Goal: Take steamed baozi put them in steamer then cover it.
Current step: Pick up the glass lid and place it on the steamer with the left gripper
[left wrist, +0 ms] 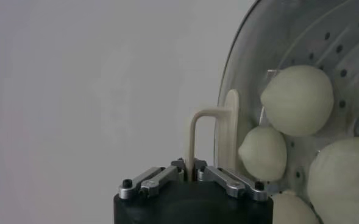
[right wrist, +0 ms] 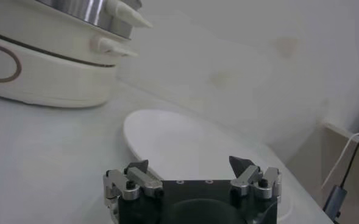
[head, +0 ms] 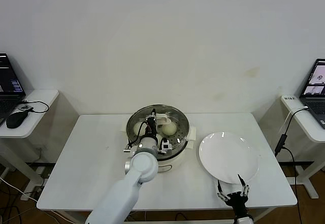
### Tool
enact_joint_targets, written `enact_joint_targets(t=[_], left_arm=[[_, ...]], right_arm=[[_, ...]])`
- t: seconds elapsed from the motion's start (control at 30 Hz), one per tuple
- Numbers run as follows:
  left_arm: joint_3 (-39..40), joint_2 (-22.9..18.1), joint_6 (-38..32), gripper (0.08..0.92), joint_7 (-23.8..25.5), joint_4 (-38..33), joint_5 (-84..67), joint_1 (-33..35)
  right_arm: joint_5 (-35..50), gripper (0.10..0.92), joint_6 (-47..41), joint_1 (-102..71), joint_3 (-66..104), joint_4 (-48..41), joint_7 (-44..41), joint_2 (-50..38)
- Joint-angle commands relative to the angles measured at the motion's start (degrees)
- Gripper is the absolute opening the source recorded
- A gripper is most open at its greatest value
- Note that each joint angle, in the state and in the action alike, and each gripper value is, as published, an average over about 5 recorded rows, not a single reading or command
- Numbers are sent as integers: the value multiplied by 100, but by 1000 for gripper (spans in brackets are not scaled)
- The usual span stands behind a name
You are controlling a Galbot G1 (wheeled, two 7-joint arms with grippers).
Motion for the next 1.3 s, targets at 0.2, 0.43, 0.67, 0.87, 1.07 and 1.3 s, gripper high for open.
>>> enact_joint_targets(t=[0.2, 0.43, 0.67, 0.87, 1.07, 1.3], left_arm=[[-49, -50, -186, 144, -117, -84, 127, 103], [-82, -1, -210, 280, -199, -542, 54, 322], [-200, 211, -228, 479, -240, -1256, -105, 883], [-460, 603, -298, 653, -418, -2227, -687, 1765], [-1311, 902, -511, 802, -979, -3326, -2234, 2997], [-3350, 1153, -2404, 822, -2461, -3606, -6756, 4768]], right_arm=[[-13, 823, 15, -11, -14, 5, -2, -9], [-39, 822, 14, -13, -34, 1, -4, -6], [-49, 823, 10, -27, -28, 6, -7, -12], [-38, 823, 16, -46, 6, -7, -7, -35], [65, 823, 6, -80, 12, 11, -20, -96], [622, 823, -4, -205, -119, 157, -57, -371]])
